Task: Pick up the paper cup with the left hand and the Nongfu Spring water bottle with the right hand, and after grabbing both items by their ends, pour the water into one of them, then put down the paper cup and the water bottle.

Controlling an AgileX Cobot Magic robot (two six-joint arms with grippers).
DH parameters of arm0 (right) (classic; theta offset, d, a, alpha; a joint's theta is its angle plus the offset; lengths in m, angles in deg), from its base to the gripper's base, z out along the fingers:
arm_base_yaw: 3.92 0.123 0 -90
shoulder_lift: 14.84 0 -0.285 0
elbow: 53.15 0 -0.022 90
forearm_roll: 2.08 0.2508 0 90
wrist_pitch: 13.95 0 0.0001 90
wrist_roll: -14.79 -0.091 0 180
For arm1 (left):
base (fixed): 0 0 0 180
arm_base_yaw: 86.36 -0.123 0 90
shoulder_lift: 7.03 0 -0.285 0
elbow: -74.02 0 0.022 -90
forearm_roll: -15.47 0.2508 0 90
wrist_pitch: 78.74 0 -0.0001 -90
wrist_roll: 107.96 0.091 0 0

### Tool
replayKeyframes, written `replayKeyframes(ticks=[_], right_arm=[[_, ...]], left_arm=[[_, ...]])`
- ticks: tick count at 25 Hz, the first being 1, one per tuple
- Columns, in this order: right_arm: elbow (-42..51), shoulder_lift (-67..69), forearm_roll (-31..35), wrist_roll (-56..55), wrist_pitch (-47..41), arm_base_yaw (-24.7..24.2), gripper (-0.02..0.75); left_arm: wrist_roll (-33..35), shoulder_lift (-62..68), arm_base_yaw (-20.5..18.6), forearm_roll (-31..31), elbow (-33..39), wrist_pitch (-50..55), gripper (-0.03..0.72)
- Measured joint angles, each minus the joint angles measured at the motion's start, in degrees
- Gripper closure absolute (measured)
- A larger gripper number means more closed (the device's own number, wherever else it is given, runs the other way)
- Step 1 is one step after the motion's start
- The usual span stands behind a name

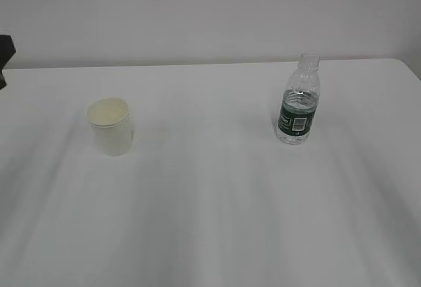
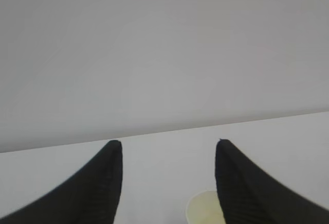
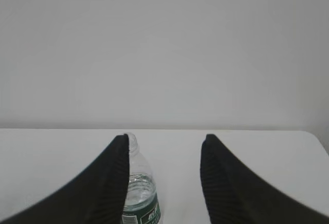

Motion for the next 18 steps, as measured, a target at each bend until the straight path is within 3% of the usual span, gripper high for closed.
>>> replayKeyframes(ticks=[7,18], right_arm=[[1.1,6.7,-4.0,-1.6,5.1,0.0,0.384],[5.7,20.4,-5.7,-5.9,21.2,0.0,0.384]], left_arm=[[0.0,6.1,2.7,1.2,0.0,-4.2,0.279],[-0.1,16.9,8.1,2.2,0.0,-10.0,0.291]])
